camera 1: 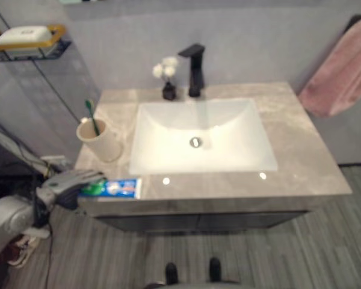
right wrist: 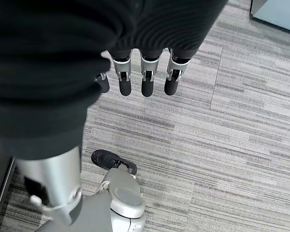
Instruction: Put brush and paste in cup on sink, flatten towel.
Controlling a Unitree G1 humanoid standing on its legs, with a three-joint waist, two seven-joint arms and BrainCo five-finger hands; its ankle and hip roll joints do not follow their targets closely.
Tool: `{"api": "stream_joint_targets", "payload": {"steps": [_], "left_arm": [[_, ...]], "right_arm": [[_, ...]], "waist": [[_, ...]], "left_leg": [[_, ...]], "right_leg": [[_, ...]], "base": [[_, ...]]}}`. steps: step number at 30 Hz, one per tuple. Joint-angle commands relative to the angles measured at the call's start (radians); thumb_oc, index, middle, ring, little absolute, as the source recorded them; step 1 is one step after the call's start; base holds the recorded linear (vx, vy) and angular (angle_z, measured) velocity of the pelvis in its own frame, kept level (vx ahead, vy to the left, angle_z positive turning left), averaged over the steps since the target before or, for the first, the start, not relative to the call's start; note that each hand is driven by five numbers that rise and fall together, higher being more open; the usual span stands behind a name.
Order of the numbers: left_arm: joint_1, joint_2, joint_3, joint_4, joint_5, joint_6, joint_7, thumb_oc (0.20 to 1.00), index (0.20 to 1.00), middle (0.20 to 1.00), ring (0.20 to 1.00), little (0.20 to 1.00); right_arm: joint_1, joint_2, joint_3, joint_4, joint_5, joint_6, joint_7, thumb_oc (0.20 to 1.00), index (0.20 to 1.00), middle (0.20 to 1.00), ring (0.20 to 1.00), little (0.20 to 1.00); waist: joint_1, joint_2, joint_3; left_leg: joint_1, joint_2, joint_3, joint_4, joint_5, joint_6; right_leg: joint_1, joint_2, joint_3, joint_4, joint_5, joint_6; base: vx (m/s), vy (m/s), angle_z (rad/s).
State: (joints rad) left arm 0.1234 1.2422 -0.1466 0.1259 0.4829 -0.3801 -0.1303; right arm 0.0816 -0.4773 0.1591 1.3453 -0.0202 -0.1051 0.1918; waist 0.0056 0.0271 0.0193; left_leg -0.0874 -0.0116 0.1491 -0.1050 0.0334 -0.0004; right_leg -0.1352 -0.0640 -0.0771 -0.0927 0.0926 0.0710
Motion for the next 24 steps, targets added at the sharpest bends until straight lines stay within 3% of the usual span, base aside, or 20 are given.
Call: {"api": "stream_joint_targets", "payload": {"steps": [1,4,5,6,7,8,24], "left_arm": [[0.02,-0.032,-0.071,0.131,0.14,0.049,-0.008,1.0,1.0,1.0,1.0,1.0],[0.001,-0.068,-0.102,0.185,0.175,0.055,0.019,1.0,1.0,1.0,1.0,1.0],[-0.012,-0.117,-0.117,0.24,0.179,0.071,0.041,1.0,1.0,1.0,1.0,1.0],[-0.017,-0.135,-0.125,0.24,0.178,0.075,0.04,0.617,0.617,0.617,0.617,0.617],[-0.019,-0.143,-0.129,0.248,0.179,0.076,0.039,0.573,0.573,0.573,0.573,0.573],[-0.023,-0.16,-0.133,0.254,0.171,0.078,0.04,0.2,0.2,0.2,0.2,0.2],[-0.014,-0.222,-0.108,0.269,0.138,0.099,0.071,0.2,0.2,0.2,0.2,0.2]], "right_arm": [[-0.005,-0.021,-0.005,0.004,0.014,-0.001,-0.023,1.0,1.0,1.0,1.0,1.0],[-0.002,-0.02,-0.004,-0.007,0.011,-0.001,-0.027,1.0,1.0,1.0,1.0,1.0],[-0.003,-0.018,-0.001,-0.005,0.008,-0.003,-0.033,1.0,1.0,1.0,1.0,1.0],[-0.003,-0.017,-0.003,-0.004,0.008,-0.002,-0.034,1.0,1.0,1.0,1.0,1.0],[-0.003,-0.016,-0.001,-0.004,0.006,-0.002,-0.035,1.0,1.0,1.0,1.0,1.0],[-0.004,-0.015,0.001,-0.004,0.003,-0.002,-0.035,1.0,1.0,1.0,1.0,1.0],[-0.012,-0.019,0.009,-0.022,0.004,-0.011,-0.06,1.0,1.0,1.0,1.0,1.0]], "waist": [[-0.021,-0.046,0.021],[-0.022,-0.052,0.021],[-0.024,-0.06,0.022],[-0.024,-0.065,0.024],[-0.025,-0.066,0.025],[-0.025,-0.07,0.024],[-0.026,-0.076,0.017]], "left_leg": [[-0.002,-0.013,0.007,0.018,-0.119,0.041],[-0.009,-0.013,0.008,0.018,-0.118,0.041],[-0.013,-0.013,0.01,0.018,-0.117,0.042],[-0.014,-0.013,0.011,0.018,-0.117,0.043],[-0.015,-0.013,0.012,0.018,-0.117,0.043],[-0.015,-0.012,0.014,0.018,-0.118,0.043],[-0.005,-0.002,0.02,0.018,-0.118,0.037]], "right_leg": [[-0.009,-0.058,0.017,0.005,-0.05,0.087],[-0.016,-0.057,0.018,0.005,-0.048,0.088],[-0.022,-0.057,0.021,0.005,-0.046,0.088],[-0.022,-0.056,0.02,0.005,-0.046,0.088],[-0.023,-0.056,0.021,0.005,-0.046,0.088],[-0.025,-0.055,0.024,0.005,-0.046,0.087],[-0.015,-0.047,0.024,0.005,-0.057,0.076]], "base": [[0.0,0.0,0.0],[0.0,0.005,0.01],[-0.01,0.021,0.04],[-0.01,0.023,0.03],[-0.01,0.017,0.03],[0.0,0.0,0.0],[0.0,0.0,0.0]]}}
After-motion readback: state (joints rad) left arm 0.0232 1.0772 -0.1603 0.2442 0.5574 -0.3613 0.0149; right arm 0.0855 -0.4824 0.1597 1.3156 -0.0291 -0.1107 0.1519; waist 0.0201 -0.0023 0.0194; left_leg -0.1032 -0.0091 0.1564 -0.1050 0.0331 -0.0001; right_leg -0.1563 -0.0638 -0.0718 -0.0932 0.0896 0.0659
